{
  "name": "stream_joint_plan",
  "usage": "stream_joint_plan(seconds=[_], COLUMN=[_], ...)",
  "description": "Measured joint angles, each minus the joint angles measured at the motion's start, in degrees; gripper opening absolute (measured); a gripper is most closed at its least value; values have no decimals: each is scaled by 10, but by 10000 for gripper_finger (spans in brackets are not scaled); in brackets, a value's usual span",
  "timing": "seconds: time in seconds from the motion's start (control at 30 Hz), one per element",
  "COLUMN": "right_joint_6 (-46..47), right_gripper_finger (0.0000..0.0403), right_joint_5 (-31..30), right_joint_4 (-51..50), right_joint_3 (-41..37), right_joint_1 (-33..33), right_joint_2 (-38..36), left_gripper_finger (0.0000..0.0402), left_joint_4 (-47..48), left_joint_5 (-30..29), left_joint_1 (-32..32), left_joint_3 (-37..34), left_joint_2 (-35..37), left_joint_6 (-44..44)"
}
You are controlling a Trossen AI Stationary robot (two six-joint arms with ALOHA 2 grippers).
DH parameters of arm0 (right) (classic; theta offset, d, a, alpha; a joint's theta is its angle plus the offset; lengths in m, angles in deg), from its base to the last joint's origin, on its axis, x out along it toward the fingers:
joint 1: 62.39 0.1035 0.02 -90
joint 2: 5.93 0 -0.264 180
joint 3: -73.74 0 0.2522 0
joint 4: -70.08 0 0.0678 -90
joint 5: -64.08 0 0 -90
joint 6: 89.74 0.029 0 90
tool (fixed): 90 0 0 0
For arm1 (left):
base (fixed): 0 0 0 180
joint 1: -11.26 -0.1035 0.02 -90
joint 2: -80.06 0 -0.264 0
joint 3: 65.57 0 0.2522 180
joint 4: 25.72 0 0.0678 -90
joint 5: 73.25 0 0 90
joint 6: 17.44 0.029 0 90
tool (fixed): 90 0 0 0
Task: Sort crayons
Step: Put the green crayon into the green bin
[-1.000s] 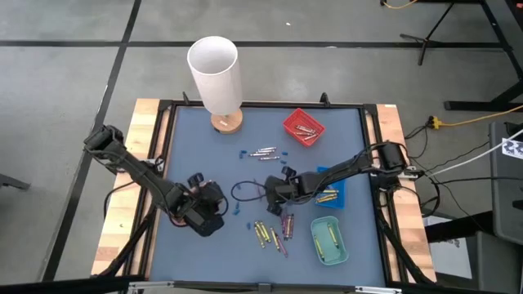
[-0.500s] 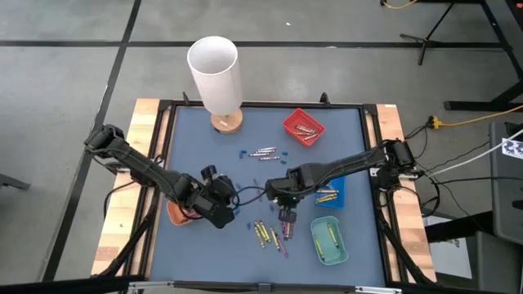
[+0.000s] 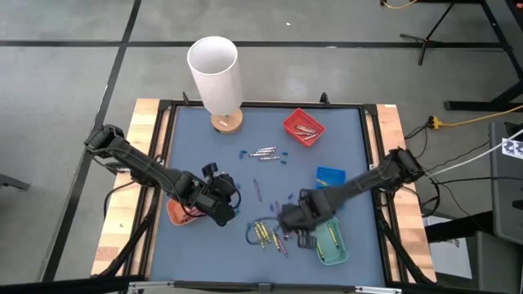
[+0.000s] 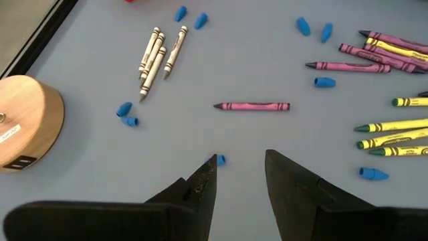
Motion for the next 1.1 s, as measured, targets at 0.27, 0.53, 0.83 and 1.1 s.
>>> stream_joint_plan(seconds=[0.27,0.53,0.83,1.1], right_joint_6=[117,239,247,259], right_gripper_finger=[15,16,17,38], right_joint_5=[-59,-92,-96,-96], right_joint_4=[-49,-76,-70,-71], right_joint_3=[0,0,0,0], right_joint_1=[81,149,191,188], right_joint_2=[0,0,1,1], left_gripper_finger=[110,110,110,110], left_joint_4=[0,0,0,0], left_joint_5=[0,1,1,1], left_joint_1=[0,0,1,1], left_joint_3=[0,0,0,0], left_joint_2=[0,0,0,0], left_joint_6=[0,0,0,0])
